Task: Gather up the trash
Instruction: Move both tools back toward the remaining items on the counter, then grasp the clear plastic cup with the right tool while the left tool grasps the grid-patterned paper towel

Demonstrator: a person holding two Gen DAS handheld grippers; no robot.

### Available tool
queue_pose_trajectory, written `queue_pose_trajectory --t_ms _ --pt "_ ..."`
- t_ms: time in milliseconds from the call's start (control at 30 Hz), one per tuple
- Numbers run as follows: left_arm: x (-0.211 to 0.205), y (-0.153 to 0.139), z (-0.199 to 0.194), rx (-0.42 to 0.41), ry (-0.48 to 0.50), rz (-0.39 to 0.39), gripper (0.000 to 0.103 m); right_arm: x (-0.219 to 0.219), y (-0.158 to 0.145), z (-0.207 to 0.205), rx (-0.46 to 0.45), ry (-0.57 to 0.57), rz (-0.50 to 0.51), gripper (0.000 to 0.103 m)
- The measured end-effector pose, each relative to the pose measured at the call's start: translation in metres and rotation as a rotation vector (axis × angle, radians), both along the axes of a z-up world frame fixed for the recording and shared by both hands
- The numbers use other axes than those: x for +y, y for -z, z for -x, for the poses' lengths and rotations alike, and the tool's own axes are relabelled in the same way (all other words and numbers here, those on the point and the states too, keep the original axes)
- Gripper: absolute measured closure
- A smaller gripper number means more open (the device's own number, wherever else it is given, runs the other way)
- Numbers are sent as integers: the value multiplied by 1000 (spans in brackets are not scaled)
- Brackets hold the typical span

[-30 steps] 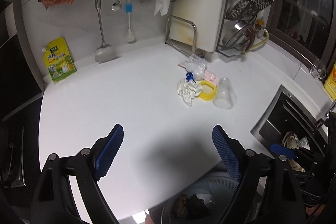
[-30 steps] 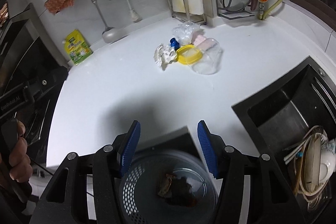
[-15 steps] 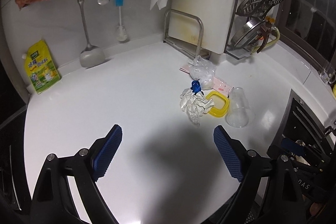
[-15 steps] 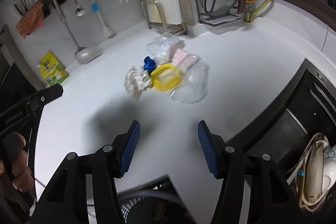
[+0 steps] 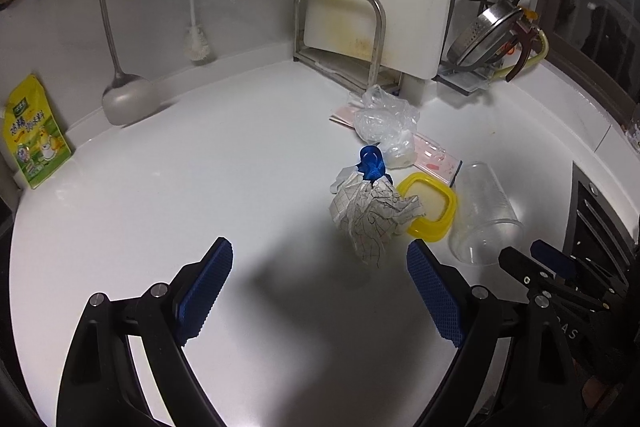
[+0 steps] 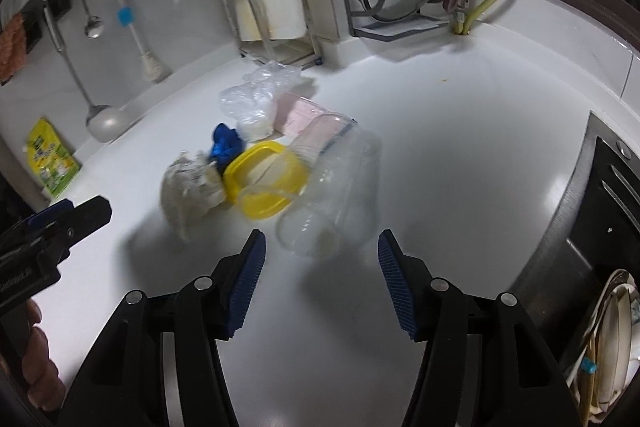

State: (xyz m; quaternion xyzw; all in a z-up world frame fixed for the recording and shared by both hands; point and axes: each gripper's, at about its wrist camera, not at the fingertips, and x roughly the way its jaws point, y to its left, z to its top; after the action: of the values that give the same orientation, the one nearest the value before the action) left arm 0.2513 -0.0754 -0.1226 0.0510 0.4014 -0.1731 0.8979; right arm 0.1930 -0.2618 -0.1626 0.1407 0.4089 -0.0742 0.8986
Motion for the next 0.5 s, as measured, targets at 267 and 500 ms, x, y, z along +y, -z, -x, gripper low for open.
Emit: queue_pose_trajectory --t_ms 267,500 --pt "-4 16 -16 26 1 3 16 -3 17 -24 20 24 16 47" --pt "-3 22 -26 41 -11 13 16 -5 22 -37 17 32 24 62"
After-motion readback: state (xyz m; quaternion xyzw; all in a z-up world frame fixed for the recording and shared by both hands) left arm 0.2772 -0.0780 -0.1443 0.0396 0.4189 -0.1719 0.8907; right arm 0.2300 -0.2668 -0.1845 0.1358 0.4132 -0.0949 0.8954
